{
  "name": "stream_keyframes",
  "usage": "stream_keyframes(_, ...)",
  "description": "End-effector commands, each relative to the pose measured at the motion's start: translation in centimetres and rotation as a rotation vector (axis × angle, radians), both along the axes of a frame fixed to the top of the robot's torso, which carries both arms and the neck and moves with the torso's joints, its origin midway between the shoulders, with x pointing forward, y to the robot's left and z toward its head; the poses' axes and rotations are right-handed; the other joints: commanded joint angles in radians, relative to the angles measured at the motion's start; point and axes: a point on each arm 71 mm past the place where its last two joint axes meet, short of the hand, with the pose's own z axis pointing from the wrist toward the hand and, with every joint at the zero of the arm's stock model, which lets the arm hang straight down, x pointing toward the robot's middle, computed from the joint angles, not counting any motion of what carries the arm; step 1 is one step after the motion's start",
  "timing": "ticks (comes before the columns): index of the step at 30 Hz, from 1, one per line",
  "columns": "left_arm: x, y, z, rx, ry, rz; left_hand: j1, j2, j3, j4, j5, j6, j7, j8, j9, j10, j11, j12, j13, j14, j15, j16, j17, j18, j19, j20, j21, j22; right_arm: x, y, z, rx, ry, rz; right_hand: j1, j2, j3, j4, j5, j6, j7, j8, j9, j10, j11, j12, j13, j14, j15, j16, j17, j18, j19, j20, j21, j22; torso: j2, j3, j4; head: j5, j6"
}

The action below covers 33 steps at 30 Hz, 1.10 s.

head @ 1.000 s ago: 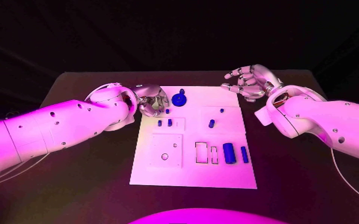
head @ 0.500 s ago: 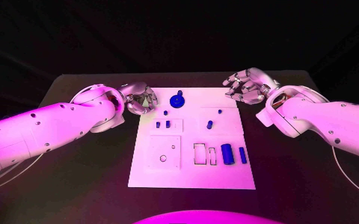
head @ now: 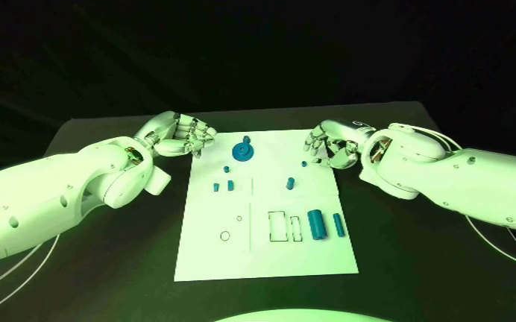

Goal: Assemble the parts on the task board

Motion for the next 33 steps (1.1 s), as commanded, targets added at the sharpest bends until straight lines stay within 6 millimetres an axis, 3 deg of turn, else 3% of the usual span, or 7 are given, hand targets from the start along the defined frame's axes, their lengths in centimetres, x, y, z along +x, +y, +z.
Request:
stream_keyframes(1,-0.2,0.0,0.6,-0.224,0.026,0.029,-0.004,0.006,-0.007,-0.001,0.007,-0.006,0.004,-0.005,-0.001,-0.009,-0.002,-0.003,-0.001,-0.007,0.002,-0.007,-0.001,0.005,0.000,0.005,-0.007,-0.003,-0.2,0.4,-0.5,-0.183,-0.047,0.029,-0.015,-0.001,-0.009,0.000,-0.005,0.004,0.000,0.000,0.000,-0.005,0.001,-0.011,-0.008,0.009,-0.001,0.007,0.004,-0.001,0.009,0.002,0.009,0.004,0.000,0.0001,0.0004,-0.010,0.002)
stream_keyframes(5,-0.4,0.1,0.7,-0.255,0.032,0.035,0.000,0.008,-0.009,-0.003,0.007,-0.008,0.006,-0.005,0.000,-0.012,-0.001,-0.003,-0.002,-0.010,0.003,-0.009,-0.002,0.006,0.001,0.006,-0.010,-0.006,-0.5,1.1,-0.7,-0.189,-0.072,0.043,-0.021,0.002,-0.011,0.001,-0.002,0.010,-0.002,0.001,0.000,0.001,0.000,-0.017,-0.018,0.015,-0.001,0.015,0.012,-0.003,0.017,0.003,0.025,0.013,0.000,0.0014,0.0017,-0.010,0.002)
stream_keyframes(7,-0.4,0.2,0.7,-0.263,0.032,0.039,0.002,0.009,-0.012,-0.003,0.008,-0.014,0.009,-0.008,-0.001,-0.015,0.001,-0.002,-0.002,-0.012,0.004,-0.010,-0.003,0.006,0.001,0.007,-0.014,-0.008,-0.7,1.4,-0.9,-0.188,-0.083,0.048,-0.023,0.006,0.001,0.002,0.011,0.023,-0.015,0.001,0.001,0.024,-0.014,-0.029,-0.035,0.027,-0.011,0.028,0.025,-0.007,0.031,-0.003,0.050,0.026,0.001,0.0015,0.0019,-0.010,0.002)
stream_keyframes(11,-0.5,0.2,0.7,-0.269,0.032,0.045,0.007,0.012,-0.023,-0.004,0.009,-0.040,0.022,-0.021,-0.006,-0.028,0.010,0.000,-0.004,-0.015,0.010,-0.011,-0.005,0.006,0.005,0.011,-0.023,-0.014,-0.8,1.8,-1.1,-0.186,-0.097,0.049,-0.024,0.010,0.017,0.001,0.014,0.040,-0.021,0.004,0.004,0.051,-0.019,-0.048,-0.055,0.040,-0.014,0.040,0.039,-0.013,0.048,-0.008,0.080,0.043,0.001,0.0009,0.0014,-0.015,0.002)
stream_keyframes(23,-0.5,0.3,0.7,-0.271,0.030,0.052,0.009,0.014,-0.026,-0.003,0.009,-0.045,0.024,-0.024,-0.007,-0.032,0.012,0.001,-0.004,-0.016,0.012,-0.011,-0.006,0.005,0.006,0.013,-0.025,-0.016,-0.7,2.9,-1.6,-0.186,-0.111,0.048,-0.024,0.029,0.086,-0.019,-0.035,0.070,-0.019,0.003,0.011,0.115,-0.018,-0.093,-0.099,0.049,-0.014,0.046,0.044,-0.019,0.065,-0.010,0.106,0.062,0.000,0.0007,-0.0002,-0.010,0.000)
stream_keyframes(33,-0.5,0.4,0.7,-0.268,0.035,0.056,0.012,0.016,-0.026,-0.004,0.009,-0.047,0.026,-0.025,-0.007,-0.034,0.013,0.002,-0.004,-0.017,0.013,-0.012,-0.006,0.006,0.007,0.013,-0.026,-0.017,-0.5,3.1,-1.6,-0.204,-0.158,0.017,-0.032,0.021,0.096,-0.023,-0.042,0.066,-0.015,-0.002,0.011,0.122,-0.014,-0.104,-0.107,0.050,-0.013,0.048,0.047,-0.020,0.068,-0.010,0.114,0.067,0.000,0.0012,0.0010,-0.013,0.001)
